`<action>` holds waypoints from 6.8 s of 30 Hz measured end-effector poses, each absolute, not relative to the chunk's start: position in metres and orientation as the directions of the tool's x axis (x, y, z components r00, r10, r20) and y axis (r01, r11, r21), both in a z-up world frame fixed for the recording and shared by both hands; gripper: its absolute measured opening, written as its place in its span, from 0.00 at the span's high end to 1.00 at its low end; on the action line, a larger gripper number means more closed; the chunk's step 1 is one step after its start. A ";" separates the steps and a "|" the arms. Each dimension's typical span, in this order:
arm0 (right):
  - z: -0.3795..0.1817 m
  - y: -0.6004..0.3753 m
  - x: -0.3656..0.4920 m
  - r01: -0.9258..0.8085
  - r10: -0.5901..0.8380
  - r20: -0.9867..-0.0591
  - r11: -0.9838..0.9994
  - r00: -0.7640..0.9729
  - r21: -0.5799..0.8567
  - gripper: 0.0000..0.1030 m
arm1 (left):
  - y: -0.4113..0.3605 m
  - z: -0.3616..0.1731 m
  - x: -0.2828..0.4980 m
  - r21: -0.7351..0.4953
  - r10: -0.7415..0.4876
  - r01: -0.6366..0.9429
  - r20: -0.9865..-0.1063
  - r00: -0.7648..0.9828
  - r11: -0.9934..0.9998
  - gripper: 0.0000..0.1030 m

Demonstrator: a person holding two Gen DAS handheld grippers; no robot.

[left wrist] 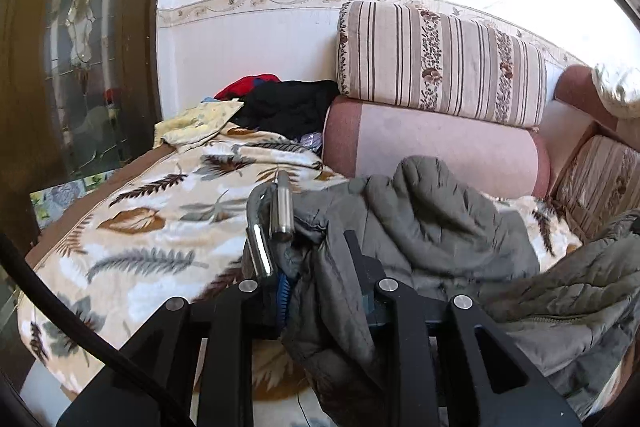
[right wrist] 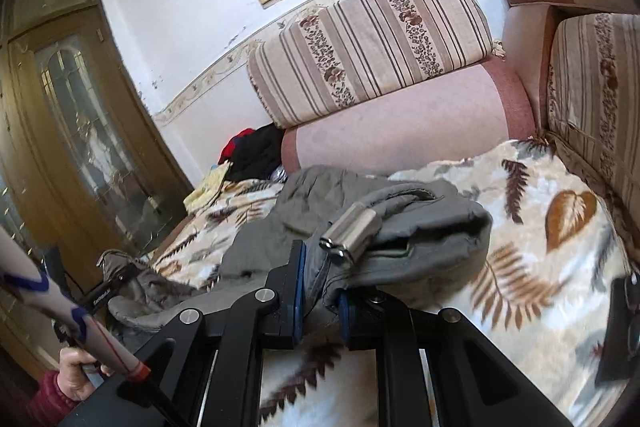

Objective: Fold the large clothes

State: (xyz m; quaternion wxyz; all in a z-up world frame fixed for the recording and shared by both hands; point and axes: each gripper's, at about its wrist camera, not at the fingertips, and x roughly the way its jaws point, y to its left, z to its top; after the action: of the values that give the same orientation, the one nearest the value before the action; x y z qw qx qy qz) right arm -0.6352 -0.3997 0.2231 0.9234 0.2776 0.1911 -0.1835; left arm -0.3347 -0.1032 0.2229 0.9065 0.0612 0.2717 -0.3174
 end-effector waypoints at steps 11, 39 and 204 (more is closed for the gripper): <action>0.245 -0.521 -0.512 0.525 -0.243 -0.515 0.673 0.822 0.520 0.86 | -0.194 0.282 -0.203 -0.076 -0.543 0.596 -0.519 0.660 0.799 0.49; 0.135 -0.667 -0.384 0.680 -0.225 -0.690 0.533 0.687 0.503 0.66 | -0.335 0.115 -0.159 -0.037 -0.504 0.717 -0.736 0.452 0.696 0.48; 0.048 -0.559 -0.542 0.812 -0.322 -0.762 0.394 0.562 0.431 0.30 | -0.167 0.066 -0.180 -0.121 -0.300 0.331 -0.766 0.569 0.936 0.13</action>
State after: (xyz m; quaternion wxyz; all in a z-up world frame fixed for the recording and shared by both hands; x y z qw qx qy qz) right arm -0.5417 -0.5587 0.0477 0.7808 0.4137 0.2956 -0.3631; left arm -0.1797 -0.1667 0.0661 0.8855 0.0182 0.4288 -0.1782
